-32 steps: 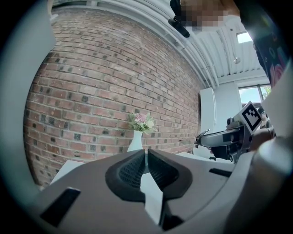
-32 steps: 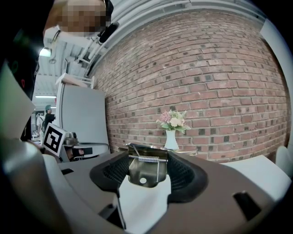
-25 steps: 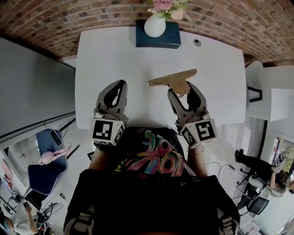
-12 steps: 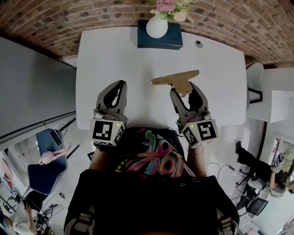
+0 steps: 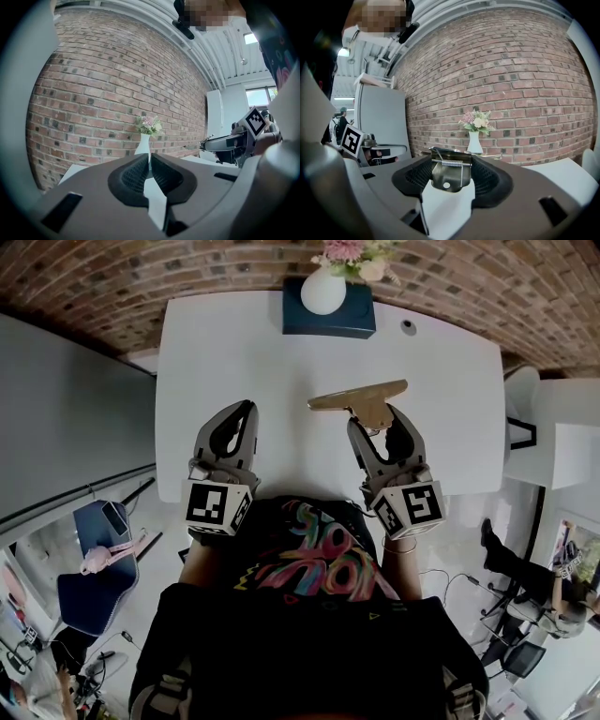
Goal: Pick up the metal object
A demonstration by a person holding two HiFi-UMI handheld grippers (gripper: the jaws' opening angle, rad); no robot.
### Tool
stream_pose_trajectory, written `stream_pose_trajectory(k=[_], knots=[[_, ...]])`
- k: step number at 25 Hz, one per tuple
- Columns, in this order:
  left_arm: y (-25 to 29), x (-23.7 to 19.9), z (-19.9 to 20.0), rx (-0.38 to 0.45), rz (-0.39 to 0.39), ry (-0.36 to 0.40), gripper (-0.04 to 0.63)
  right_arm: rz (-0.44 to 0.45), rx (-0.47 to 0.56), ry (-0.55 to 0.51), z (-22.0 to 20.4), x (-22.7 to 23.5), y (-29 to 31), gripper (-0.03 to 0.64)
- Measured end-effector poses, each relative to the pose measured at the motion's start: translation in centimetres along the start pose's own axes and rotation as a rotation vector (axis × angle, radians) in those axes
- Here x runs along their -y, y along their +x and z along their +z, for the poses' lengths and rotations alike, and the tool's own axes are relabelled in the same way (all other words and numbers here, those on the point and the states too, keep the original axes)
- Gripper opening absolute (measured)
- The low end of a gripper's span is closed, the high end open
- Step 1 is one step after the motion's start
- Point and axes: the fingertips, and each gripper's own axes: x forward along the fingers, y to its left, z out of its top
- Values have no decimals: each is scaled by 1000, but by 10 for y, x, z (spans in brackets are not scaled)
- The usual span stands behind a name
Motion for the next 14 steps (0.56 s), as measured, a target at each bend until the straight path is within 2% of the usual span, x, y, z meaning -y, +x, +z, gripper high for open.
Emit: stream_pose_trajectory(k=[14], knots=[[-4,-4,0,-1,-11,10,35,-12,-9,6,-2,-3,-3,282]])
